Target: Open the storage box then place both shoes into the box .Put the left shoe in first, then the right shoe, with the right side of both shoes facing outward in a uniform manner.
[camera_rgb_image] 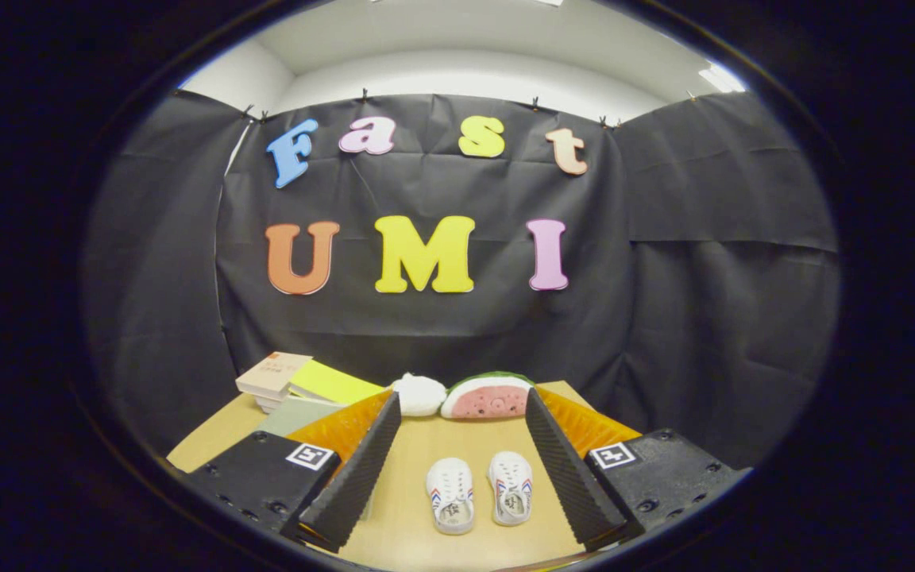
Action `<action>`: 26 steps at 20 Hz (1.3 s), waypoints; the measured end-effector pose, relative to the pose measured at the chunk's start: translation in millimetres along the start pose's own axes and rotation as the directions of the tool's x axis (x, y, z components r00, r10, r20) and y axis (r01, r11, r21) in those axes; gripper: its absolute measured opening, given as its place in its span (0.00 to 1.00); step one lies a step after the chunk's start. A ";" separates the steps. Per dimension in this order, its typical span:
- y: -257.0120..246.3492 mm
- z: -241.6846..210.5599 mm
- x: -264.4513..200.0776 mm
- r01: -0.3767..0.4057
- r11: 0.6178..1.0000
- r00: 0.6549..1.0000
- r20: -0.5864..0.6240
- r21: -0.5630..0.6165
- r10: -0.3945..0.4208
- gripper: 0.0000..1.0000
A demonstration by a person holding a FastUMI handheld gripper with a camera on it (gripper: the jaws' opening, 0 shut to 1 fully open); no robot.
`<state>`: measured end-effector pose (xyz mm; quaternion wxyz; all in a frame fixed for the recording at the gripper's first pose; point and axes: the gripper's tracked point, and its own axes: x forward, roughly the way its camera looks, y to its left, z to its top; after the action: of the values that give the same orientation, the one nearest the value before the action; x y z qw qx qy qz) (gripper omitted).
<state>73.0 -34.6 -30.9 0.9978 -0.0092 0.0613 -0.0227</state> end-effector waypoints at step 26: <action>144.8 -160.9 199.8 -0.499 0.584 0.303 -0.502 0.640 0.810 1.00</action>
<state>257.7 98.2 -218.0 0.7695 0.2131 0.4649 0.3826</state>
